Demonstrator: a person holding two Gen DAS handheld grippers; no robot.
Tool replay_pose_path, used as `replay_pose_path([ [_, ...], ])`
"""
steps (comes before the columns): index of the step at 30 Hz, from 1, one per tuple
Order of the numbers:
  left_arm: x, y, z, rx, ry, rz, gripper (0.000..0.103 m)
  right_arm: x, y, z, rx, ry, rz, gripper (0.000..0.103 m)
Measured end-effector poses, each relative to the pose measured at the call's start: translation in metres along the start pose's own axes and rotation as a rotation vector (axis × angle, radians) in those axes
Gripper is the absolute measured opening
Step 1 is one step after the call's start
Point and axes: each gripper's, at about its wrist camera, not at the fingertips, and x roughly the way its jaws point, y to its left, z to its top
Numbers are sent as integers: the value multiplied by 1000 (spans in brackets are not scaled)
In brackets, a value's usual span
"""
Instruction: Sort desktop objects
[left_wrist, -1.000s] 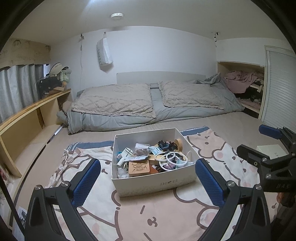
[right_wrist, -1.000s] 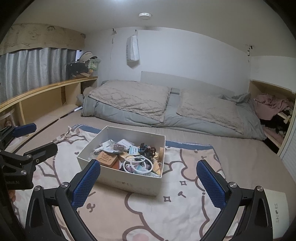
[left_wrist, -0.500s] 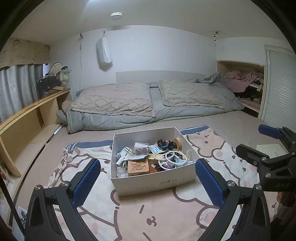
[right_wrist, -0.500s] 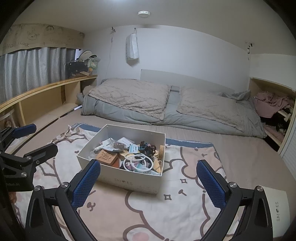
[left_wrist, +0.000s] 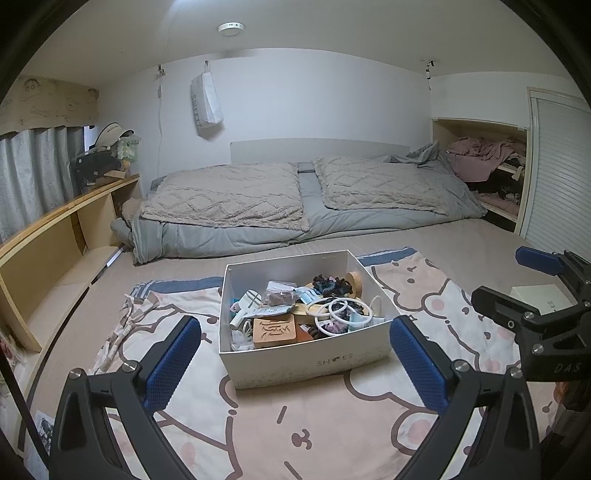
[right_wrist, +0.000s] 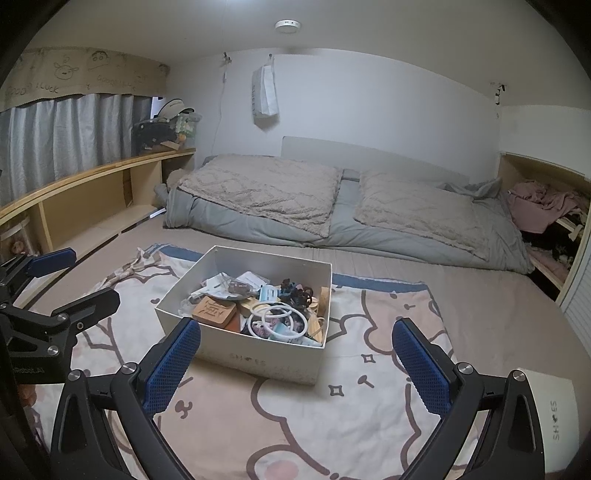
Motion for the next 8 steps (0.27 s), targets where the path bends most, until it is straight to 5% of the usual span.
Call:
replay_pose_path([
  [8,2,1,1,-14,-2,10,103,0,1,0,0,1,1,103],
])
